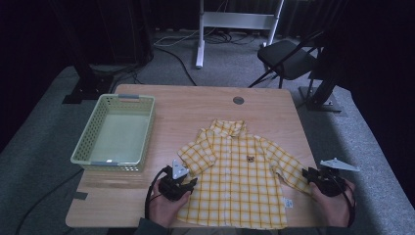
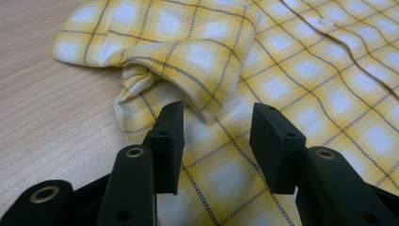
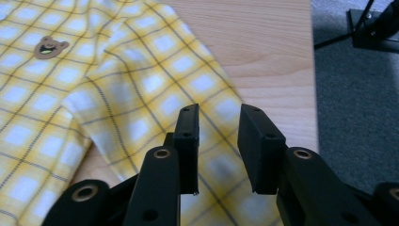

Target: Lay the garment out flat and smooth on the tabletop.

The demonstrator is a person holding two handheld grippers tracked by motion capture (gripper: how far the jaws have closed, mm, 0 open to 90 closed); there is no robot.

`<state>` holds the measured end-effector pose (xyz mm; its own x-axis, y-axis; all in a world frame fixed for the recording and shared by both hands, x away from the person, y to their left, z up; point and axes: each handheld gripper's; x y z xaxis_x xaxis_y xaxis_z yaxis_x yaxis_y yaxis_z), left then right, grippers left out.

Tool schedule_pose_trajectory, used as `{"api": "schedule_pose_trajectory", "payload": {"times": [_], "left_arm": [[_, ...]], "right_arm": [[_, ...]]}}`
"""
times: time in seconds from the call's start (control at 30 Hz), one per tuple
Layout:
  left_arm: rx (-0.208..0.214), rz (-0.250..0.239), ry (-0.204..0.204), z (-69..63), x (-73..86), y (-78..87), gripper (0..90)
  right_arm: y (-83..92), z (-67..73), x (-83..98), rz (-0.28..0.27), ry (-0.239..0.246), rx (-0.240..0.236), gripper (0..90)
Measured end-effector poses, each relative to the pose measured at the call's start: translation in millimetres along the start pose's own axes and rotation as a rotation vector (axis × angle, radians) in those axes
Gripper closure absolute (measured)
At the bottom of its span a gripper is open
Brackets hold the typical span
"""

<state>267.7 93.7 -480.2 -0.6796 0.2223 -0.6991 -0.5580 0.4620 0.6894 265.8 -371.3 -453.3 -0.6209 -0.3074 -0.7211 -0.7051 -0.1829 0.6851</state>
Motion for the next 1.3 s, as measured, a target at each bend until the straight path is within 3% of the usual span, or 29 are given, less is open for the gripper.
{"api": "schedule_pose_trajectory", "payload": {"times": [0.23,0.6,0.87,1.03,1.3], "left_arm": [[0.011,0.004,0.031,2.3,-2.3,3.7,54.9],[-0.013,-0.022,0.051,15.1,-15.4,10.0,52.2],[-0.03,-0.021,0.064,24.6,-30.7,4.0,49.9],[-0.034,-0.027,0.084,31.5,-41.8,-1.1,49.0],[-0.055,-0.007,0.104,38.9,-56.5,-17.4,48.2]], "right_arm": [[-9.9,14.3,-3.5,-0.014,0.037,-0.044,62.3],[-15.7,38.2,-13.1,-0.048,0.097,-0.079,57.8],[-25.5,52.7,-15.5,-0.049,0.136,-0.104,55.0],[-23.6,56.8,-18.1,-0.084,0.141,-0.109,52.8],[-34.2,62.1,-15.4,-0.052,0.16,-0.128,52.3]]}}
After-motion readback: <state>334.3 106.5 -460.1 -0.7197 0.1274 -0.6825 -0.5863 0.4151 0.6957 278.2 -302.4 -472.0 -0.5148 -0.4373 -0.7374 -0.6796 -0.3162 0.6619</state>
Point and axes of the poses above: each handheld gripper's, and its own axes: y roughly backward along the jaws, x roughly out of its underside, z roughly to its left, and after that the axes turned 11 degrees about y, right-handed
